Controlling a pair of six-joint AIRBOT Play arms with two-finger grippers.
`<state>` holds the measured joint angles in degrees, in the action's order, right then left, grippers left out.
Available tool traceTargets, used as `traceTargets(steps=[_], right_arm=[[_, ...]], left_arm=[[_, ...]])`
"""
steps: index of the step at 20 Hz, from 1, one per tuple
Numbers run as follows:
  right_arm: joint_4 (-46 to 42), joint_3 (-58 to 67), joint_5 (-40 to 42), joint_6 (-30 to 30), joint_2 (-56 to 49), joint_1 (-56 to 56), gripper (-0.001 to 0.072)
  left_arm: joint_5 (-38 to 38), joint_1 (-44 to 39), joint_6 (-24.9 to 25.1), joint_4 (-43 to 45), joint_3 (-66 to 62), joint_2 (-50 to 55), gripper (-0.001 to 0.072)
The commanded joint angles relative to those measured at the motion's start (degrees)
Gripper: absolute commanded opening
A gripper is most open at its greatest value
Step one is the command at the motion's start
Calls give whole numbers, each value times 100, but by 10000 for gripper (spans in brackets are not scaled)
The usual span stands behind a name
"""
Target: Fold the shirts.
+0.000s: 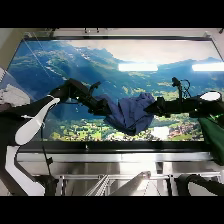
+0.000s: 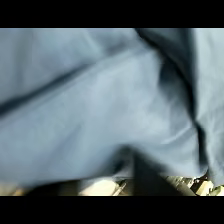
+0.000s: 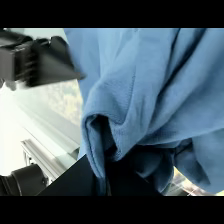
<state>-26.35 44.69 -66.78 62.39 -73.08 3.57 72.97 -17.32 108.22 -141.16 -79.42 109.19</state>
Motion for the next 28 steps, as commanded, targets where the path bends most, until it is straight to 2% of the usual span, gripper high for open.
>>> traceTargets(steps=[1, 4, 7, 8, 10, 12, 14, 16, 17, 19, 22, 25, 26, 27, 28], right_arm=[[212, 0, -227, -37, 37, -2, 24], [1506, 81, -1001, -546, 516, 170, 24], [3958, 278, -1873, -1296, 1558, 809, 25], [4802, 356, -2041, -1429, 2015, 1143, 25], [5484, 636, -2020, -1464, 2865, 1934, 25], [5246, 1016, -1657, -1467, 3565, 2673, 25], [4437, 1294, -898, -1462, 4100, 3071, 25], [3233, 1362, 35, -1366, 4382, 2983, 25], [2918, 1360, 256, -1357, 4360, 2852, 25], [2555, 1353, 544, -1464, 4081, 2461, 25], [1611, 1351, 1272, -1582, 2994, 1401, 25], [1158, 1355, 2551, -2033, 1303, 337, 26], [1257, 1394, 2955, -2214, 673, 149, 67], [1438, 1488, 3077, -2210, 72, 87, 349], [1633, 1604, 2929, -2208, -402, 96, 536]], left_arm=[[269, -219, 17, -142, -754, 131, 13], [1169, -195, 13, -146, -1414, -457, 13], [2240, -20, -74, -142, -1906, -1823, 15], [2404, 81, -87, -138, -1982, -2402, 16], [2352, 433, -199, -103, -2157, -3626, 20], [2015, 988, -229, -101, -2262, -4616, 22], [1851, 1679, -236, -85, -2256, -5213, 22], [1860, 2273, -407, -94, -2076, -5294, 23], [1849, 2457, -435, -96, -1860, -5213, 26], [1845, 2590, -433, -101, -1318, -4809, 29], [1709, 2485, -240, -109, -581, -3882, 28], [929, 2326, 50, -107, -13, -2765, 30], [647, 2299, 109, -111, 83, -2411, 132], [439, 2295, 105, -122, 107, -2046, 441], [369, 2319, 39, -155, 33, -1720, 720]])
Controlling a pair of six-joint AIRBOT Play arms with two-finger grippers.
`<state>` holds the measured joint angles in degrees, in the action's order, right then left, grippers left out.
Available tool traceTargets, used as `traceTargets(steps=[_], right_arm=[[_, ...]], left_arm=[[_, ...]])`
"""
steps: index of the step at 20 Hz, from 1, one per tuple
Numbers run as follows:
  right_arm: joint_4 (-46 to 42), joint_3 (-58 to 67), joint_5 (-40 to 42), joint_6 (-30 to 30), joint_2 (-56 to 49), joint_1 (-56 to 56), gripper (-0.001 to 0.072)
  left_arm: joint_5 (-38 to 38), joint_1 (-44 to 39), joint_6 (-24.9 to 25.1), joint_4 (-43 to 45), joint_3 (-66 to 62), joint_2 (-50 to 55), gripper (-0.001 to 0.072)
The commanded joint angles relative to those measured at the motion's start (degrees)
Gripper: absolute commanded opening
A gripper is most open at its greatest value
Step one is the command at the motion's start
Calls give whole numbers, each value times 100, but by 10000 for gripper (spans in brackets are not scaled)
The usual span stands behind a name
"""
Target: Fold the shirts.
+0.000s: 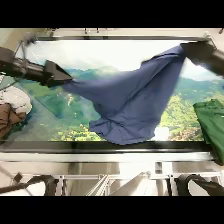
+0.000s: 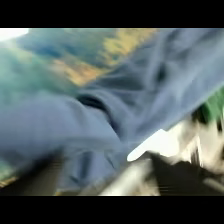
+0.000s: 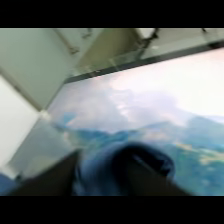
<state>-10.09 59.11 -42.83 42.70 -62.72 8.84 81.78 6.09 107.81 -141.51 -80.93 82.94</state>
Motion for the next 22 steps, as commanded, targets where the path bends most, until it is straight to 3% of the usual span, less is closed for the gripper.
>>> traceTargets(steps=[1, 5, 7, 10, 12, 15, 20, 22], right_arm=[[118, 269, 179, -238, -1821, -382, 536], [94, 319, -1283, -52, -2011, 225, 523], [-321, 317, -1963, 507, -1773, 807, 480], [-1676, 122, -2581, 1624, -1366, 1670, 482], [-2411, -350, -2612, 2039, -1075, 2116, 482], [-2894, -1025, -2304, 2124, -984, 2393, 482], [-2778, -1204, -2149, 2199, -1622, 2363, 490], [-2695, -1204, -2116, 2208, -1943, 2192, 546]], left_arm=[[-446, 42, 4, -120, 28, 1207, 718], [503, 328, -247, -114, -807, 1797, 718], [802, 463, -247, -28, -1078, 1788, 718], [820, 560, -251, 457, -975, 1657, 717], [699, 560, -313, 966, -669, 1631, 716], [514, 535, -328, 748, -85, 1635, 716], [297, 70, -271, -136, 743, 1635, 716], [-103, -223, -264, -109, 881, 1635, 716]])
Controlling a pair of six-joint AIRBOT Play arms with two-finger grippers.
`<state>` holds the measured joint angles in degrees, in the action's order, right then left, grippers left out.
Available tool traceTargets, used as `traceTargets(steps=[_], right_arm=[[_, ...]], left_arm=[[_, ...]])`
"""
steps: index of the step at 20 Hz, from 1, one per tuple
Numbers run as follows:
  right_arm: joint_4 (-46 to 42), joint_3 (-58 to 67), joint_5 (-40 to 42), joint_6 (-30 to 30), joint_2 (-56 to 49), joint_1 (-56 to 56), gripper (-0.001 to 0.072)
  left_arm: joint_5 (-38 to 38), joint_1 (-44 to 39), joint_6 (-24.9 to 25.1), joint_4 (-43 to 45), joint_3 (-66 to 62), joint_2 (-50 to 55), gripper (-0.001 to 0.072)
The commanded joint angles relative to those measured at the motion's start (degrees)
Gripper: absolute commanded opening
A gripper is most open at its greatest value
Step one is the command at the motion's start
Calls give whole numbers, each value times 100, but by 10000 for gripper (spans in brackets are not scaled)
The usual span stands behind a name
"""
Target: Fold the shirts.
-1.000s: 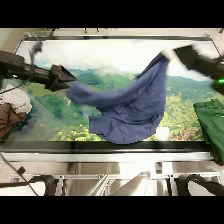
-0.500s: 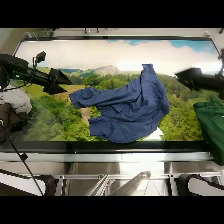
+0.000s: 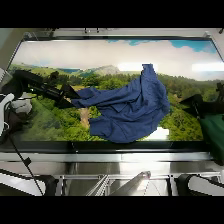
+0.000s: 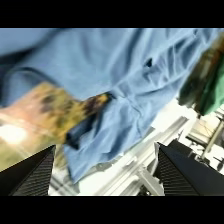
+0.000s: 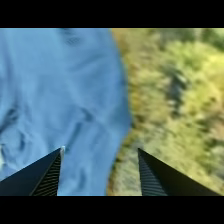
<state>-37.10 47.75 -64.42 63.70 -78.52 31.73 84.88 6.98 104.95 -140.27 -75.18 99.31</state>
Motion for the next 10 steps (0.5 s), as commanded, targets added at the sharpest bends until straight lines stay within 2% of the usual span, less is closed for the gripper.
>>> traceTargets(steps=[1, 4, 7, 9, 10], right_arm=[[68, -68, 107, 105, -525, -269, 546], [446, -66, 542, 98, -940, -892, 546], [1167, -55, 826, -160, -1169, -1366, 543], [1552, -55, 957, -341, -1222, -1523, 450], [1646, -55, 1014, -396, -1222, -1552, 446]], left_arm=[[-538, -442, 22, -245, 310, -4, 716], [-831, -721, 24, -214, 92, 9, 715], [-636, -671, 55, -166, -387, 9, 716], [-407, -407, 66, -164, -745, 7, 716], [-310, -236, 66, -149, -885, 9, 716]])
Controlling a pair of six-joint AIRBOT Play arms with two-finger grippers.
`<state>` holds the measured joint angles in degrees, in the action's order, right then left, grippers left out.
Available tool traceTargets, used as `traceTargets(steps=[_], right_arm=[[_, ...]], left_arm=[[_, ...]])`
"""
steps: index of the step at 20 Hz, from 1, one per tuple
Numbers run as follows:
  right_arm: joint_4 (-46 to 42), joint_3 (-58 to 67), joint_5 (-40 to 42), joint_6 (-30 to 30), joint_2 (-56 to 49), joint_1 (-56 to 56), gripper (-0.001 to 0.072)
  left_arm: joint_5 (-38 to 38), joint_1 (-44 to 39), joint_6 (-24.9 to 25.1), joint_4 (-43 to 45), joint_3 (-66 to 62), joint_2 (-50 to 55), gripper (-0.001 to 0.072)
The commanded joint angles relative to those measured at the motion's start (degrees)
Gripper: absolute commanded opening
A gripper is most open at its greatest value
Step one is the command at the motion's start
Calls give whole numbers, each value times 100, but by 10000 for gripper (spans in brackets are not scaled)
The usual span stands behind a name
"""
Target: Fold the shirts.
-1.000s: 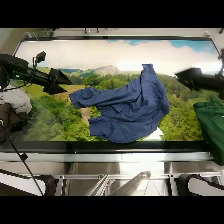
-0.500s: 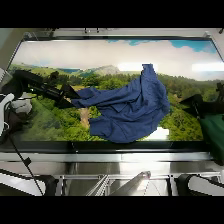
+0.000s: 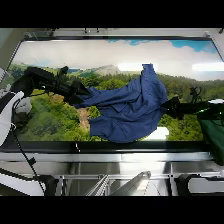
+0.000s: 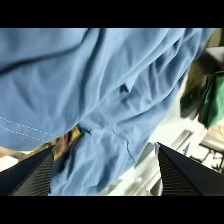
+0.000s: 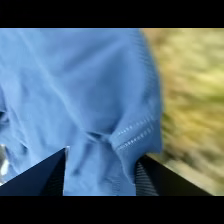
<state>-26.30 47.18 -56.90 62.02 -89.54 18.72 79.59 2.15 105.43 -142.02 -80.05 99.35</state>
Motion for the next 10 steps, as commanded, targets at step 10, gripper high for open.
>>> traceTargets(steps=[10], right_arm=[[232, -68, -857, -240, 260, 601, 436]], left_arm=[[-415, 1362, -157, 1174, -616, 192, 715]])
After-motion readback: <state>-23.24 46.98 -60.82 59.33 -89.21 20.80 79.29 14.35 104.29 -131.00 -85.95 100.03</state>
